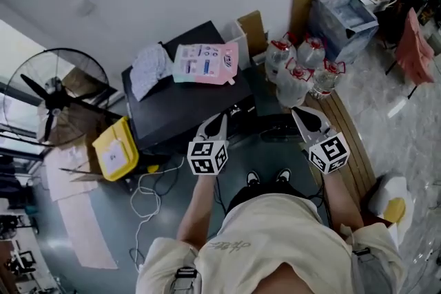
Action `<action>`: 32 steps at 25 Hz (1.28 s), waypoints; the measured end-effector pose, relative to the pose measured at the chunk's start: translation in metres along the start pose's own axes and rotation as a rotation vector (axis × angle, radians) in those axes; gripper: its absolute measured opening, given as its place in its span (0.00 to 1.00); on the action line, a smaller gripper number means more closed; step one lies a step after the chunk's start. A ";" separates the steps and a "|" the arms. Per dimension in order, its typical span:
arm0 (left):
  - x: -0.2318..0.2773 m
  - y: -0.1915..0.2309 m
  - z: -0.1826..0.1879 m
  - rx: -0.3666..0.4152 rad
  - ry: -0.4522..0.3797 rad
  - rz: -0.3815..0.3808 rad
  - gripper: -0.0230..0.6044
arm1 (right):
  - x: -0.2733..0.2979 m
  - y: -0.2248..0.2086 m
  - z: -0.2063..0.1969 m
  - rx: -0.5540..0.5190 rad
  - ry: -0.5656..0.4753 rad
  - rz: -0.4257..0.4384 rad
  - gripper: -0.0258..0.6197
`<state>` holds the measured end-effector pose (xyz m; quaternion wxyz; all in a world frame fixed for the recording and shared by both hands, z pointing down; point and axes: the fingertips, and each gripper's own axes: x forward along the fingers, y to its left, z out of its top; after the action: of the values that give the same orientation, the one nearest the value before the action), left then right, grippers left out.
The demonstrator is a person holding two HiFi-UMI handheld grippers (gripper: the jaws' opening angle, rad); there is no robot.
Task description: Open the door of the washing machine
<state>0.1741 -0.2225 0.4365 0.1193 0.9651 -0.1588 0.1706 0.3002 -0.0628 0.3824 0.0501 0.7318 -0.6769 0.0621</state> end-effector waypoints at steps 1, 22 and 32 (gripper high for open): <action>-0.005 0.006 0.007 -0.003 -0.019 0.012 0.07 | 0.006 0.005 0.009 -0.017 -0.014 0.016 0.04; -0.064 -0.010 0.141 0.206 -0.298 0.036 0.07 | 0.018 0.026 0.137 -0.208 -0.224 0.088 0.04; -0.065 -0.008 0.123 0.107 -0.291 0.062 0.07 | 0.001 0.011 0.115 -0.168 -0.205 0.080 0.04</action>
<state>0.1549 -0.2327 0.2992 0.0383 0.9793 -0.1946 0.0409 0.2917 -0.0826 0.2686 0.0392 0.6998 -0.7100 -0.0683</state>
